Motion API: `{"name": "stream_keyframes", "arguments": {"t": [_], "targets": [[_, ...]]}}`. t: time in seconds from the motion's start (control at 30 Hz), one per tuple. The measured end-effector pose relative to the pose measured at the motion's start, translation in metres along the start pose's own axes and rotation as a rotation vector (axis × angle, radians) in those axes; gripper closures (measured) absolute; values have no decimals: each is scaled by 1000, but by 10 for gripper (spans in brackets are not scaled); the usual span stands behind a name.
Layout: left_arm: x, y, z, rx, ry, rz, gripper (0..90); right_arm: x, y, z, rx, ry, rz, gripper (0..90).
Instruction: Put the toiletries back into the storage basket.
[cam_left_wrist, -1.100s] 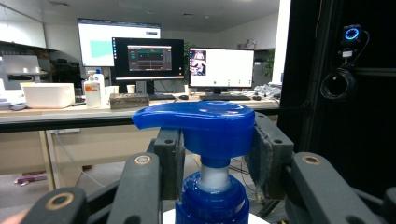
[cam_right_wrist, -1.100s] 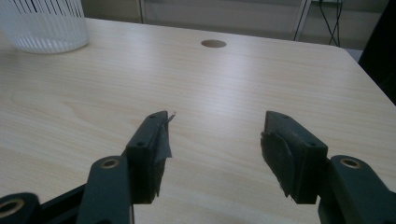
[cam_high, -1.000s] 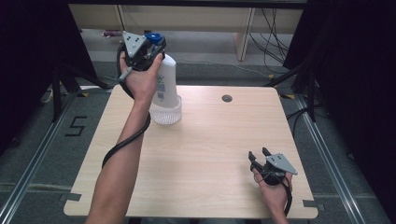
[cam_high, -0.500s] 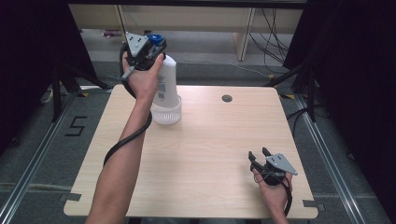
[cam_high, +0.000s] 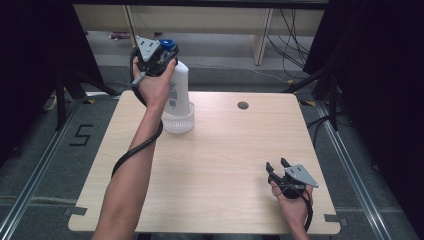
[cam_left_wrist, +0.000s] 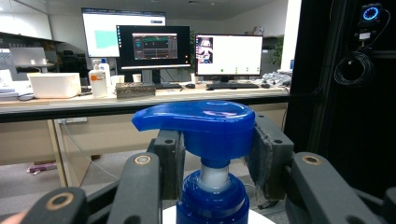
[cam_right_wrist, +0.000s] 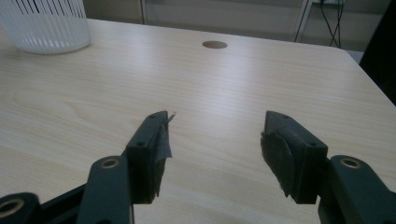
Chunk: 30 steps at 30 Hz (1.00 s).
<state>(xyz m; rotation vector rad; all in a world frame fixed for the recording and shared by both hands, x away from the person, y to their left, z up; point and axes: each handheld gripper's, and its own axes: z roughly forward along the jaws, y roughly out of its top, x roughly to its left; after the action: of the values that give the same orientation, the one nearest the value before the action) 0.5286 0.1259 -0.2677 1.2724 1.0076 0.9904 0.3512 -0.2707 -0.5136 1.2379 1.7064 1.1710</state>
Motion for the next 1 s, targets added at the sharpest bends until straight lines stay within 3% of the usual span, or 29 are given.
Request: {"name": "stream_keyframes", "arguments": {"t": [0.33,0.37,0.4,0.63,0.77,0.9,1.0], "targets": [[3,-3,1,5,5,6,597,0,0,0,-4,-1,-3,422],[3,-3,1,5,5,6,597,1,0,-1,3,13,18,421],[3,-4,1,5,5,5,597,0,0,-1,1,3,1,422],[4,-6,2,8,6,1,597,2,0,-1,9,6,16,422],[4,-9,4,16,9,-6,597,0,0,-1,4,-4,-5,422],[4,-10,5,17,8,-4,597,2,0,0,-7,3,13,422],[5,-11,5,17,9,-4,597,1,0,-1,6,1,0,422]]}}
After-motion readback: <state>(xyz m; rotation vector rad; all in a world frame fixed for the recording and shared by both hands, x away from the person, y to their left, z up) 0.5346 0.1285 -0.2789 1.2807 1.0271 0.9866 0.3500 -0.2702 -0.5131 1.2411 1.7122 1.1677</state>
